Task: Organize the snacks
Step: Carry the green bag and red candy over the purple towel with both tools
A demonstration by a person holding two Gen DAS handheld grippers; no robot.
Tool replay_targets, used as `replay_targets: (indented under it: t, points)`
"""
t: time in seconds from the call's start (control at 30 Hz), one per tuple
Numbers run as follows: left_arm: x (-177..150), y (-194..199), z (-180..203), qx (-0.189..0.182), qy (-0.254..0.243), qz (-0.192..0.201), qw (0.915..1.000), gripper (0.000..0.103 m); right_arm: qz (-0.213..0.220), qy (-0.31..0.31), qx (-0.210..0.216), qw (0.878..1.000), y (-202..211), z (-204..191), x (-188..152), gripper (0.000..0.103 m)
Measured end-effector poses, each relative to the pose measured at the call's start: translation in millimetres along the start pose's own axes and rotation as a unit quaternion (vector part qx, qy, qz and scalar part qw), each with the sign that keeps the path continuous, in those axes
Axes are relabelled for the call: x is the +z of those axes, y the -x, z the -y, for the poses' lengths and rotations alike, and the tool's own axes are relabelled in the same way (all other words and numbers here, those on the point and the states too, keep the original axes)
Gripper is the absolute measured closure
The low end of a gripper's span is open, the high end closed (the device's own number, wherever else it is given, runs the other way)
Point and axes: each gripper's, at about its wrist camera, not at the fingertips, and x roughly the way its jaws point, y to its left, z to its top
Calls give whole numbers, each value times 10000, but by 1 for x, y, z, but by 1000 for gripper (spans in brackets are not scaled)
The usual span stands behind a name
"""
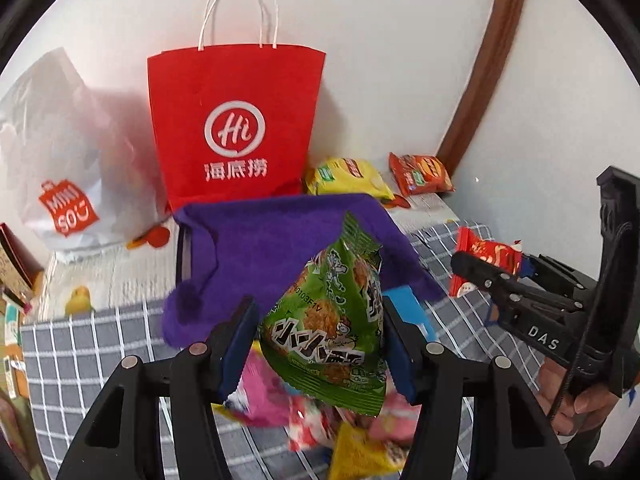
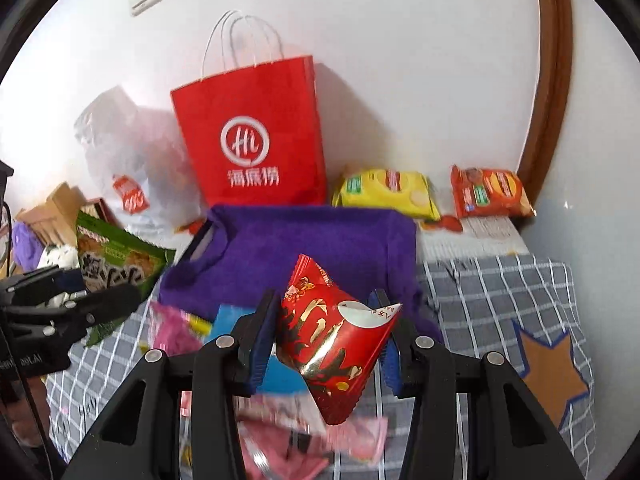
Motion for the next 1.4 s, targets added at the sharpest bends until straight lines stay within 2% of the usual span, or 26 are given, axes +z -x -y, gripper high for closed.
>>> replay_targets:
  t: [0.2,0.63,0.9,1.07,1.23,1.4]
  points:
    - [32,-23,-17,126,87,-58,9999,46,138,-47,10,9999,-27,4,36,57]
    - [81,-69,-46,270,185,-150,9994,46,3,140,166,9998,-94,5,93,57]
    - [84,-115,-72,196,340,-413,9984,46,-500,198,26,9985,-151,19,85,57]
    - [79,-138,-91,68,488,-528,9974,46,-619,179,-145,9978,-166,33,80,57]
    - [75,-156,-112,170,720,-704,9948,46,-775,104,-178,9968,-183,44,77,57]
    - [70,-176,-110,189,641,-920,9935,46,-1049,137,-192,9942,-201,47,68,57]
